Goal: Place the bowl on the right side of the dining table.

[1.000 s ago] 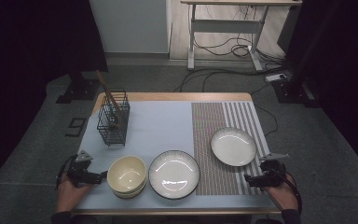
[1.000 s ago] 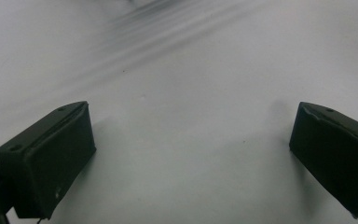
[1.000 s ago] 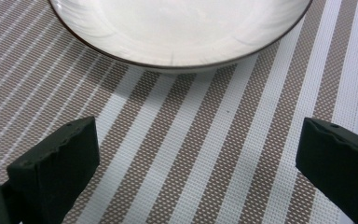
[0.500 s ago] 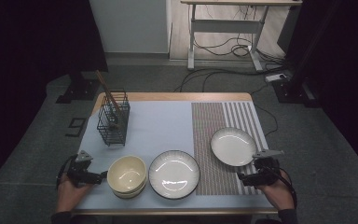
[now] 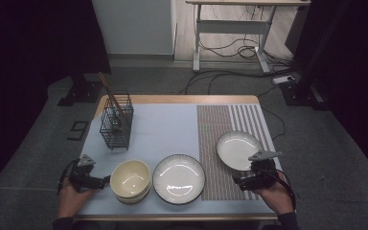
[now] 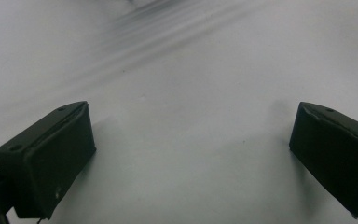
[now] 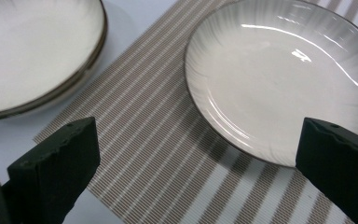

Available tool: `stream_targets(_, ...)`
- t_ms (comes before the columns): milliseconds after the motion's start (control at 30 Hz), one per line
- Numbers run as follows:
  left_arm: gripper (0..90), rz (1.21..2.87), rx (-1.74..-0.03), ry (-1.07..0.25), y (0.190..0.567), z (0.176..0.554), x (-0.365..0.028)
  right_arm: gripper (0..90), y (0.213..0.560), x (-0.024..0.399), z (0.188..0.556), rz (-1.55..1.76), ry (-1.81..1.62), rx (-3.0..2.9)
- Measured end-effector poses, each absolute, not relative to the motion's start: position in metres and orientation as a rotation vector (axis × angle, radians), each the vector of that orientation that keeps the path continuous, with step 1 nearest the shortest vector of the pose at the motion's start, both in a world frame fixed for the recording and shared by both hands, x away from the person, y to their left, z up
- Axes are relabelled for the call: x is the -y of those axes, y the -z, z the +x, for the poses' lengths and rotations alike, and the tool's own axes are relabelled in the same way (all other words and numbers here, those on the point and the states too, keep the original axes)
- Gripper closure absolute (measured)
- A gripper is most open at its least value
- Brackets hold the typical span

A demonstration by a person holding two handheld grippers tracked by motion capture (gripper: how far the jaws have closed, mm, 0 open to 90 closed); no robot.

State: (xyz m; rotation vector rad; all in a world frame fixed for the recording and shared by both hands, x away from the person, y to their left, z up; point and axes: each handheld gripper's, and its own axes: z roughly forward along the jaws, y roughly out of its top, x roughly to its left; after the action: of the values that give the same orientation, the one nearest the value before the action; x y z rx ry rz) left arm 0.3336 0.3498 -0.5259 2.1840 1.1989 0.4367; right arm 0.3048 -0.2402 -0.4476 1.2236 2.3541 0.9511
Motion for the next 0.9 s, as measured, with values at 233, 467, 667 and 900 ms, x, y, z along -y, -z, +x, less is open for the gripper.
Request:
stream_targets(233,0.0,2.183,-1.199,-0.437,0.526,0.334,-0.35,0.7,0.441,0.217,0.308,1.16,-0.965,-2.397)
stream_targets(467,0.0,2.182,-1.199,-0.436,0.526,0.334,-0.35,2.1,0.436,0.194,0.315,1.096,-0.963,-2.442)
stream_targets(667,0.0,2.182,-1.199,-0.436,0.526,0.334,-0.35,2.3,0.433,0.174,0.32,1.073,-0.999,-2.474)
stream_targets(900,0.0,2.182,-1.199,-0.435,0.526,0.334,-0.35,1.7,0.427,0.153,0.327,1.059,-1.063,-2.495)
